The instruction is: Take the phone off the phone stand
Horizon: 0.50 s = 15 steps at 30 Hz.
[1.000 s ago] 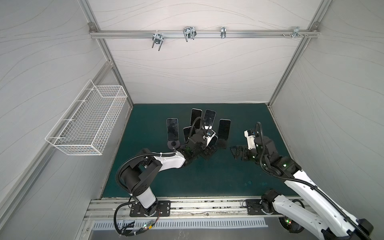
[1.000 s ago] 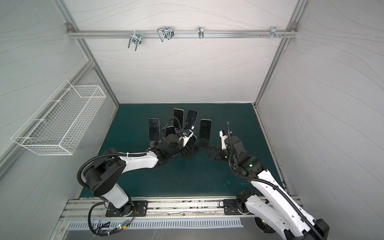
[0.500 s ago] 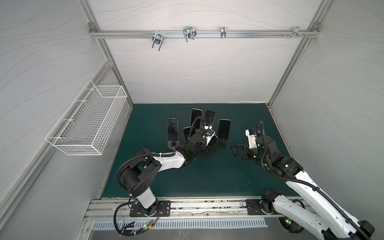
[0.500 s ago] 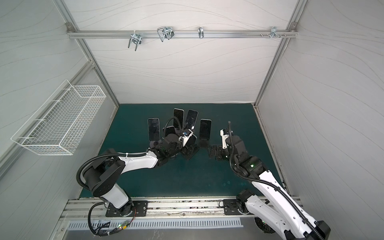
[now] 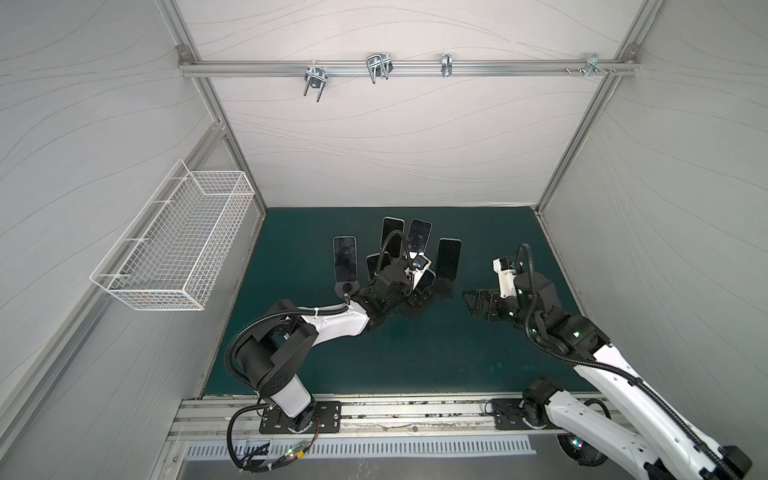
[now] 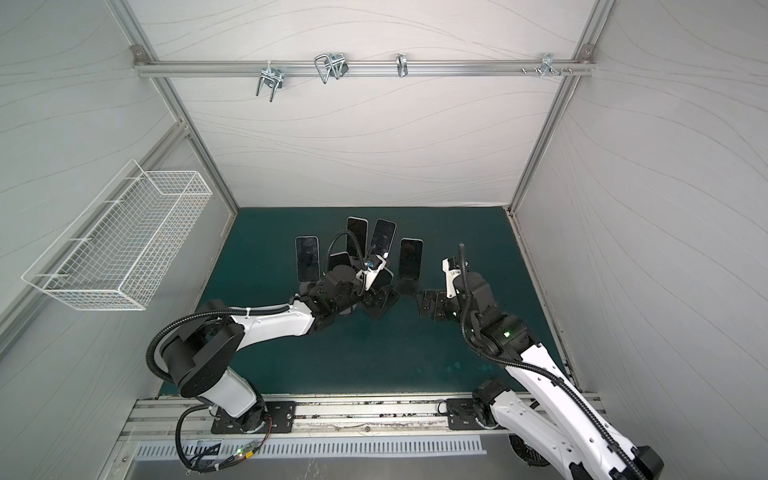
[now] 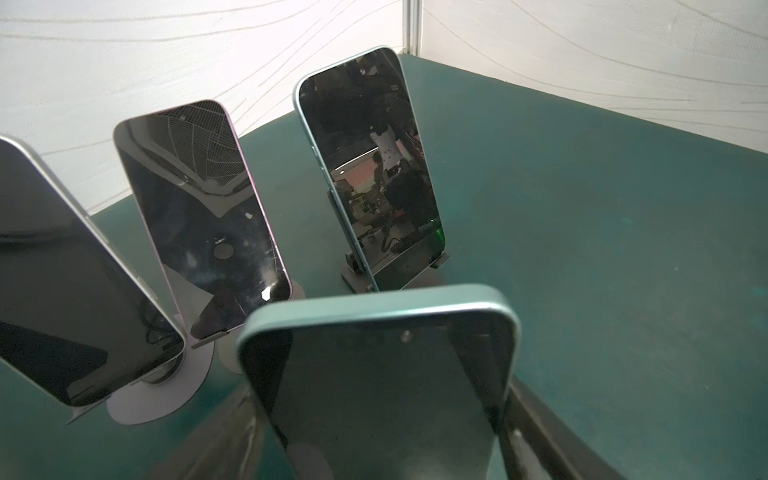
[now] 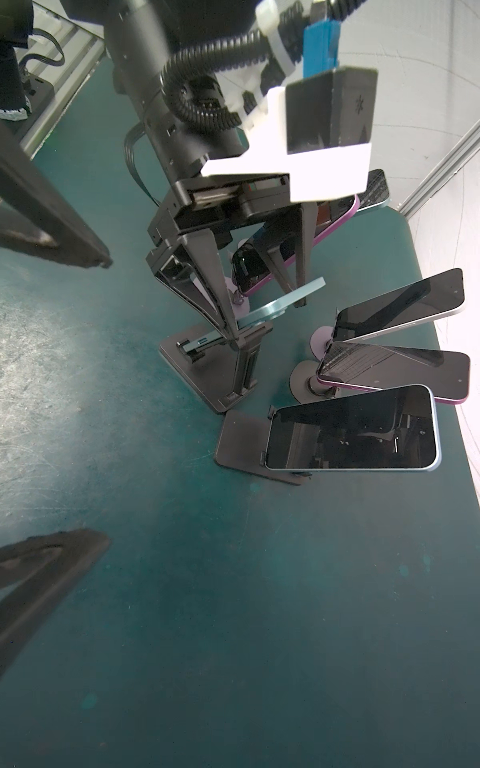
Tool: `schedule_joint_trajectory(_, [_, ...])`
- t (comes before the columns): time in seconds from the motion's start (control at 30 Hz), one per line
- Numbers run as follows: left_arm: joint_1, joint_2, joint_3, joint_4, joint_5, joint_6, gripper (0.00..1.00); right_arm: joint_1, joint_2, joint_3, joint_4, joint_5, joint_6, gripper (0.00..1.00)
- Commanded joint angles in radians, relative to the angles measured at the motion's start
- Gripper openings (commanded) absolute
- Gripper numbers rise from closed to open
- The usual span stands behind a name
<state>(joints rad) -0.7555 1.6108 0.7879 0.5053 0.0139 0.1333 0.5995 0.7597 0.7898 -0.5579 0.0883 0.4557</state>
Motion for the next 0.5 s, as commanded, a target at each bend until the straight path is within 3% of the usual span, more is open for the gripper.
schedule_joint_trajectory(0.0, [-0.003, -0.009, 0.041, 0.016, -0.002, 0.017, 0.81, -0.007, -0.014, 0.02, -0.01, 0.01, 0.002, 0.99])
schedule_joint_trajectory(0.2, [-0.002, -0.011, 0.039, 0.018, -0.006, 0.016, 0.8, -0.007, -0.026, 0.015, -0.016, 0.015, 0.01, 0.99])
schedule_joint_trajectory(0.33, [-0.003, -0.009, 0.039, 0.021, -0.006, 0.011, 0.9, -0.007, -0.031, 0.018, -0.021, 0.01, 0.012, 0.99])
schedule_joint_trajectory(0.47, [-0.003, -0.002, 0.036, 0.042, -0.007, 0.011, 0.91, -0.009, -0.031, 0.039, -0.038, 0.019, 0.005, 0.99])
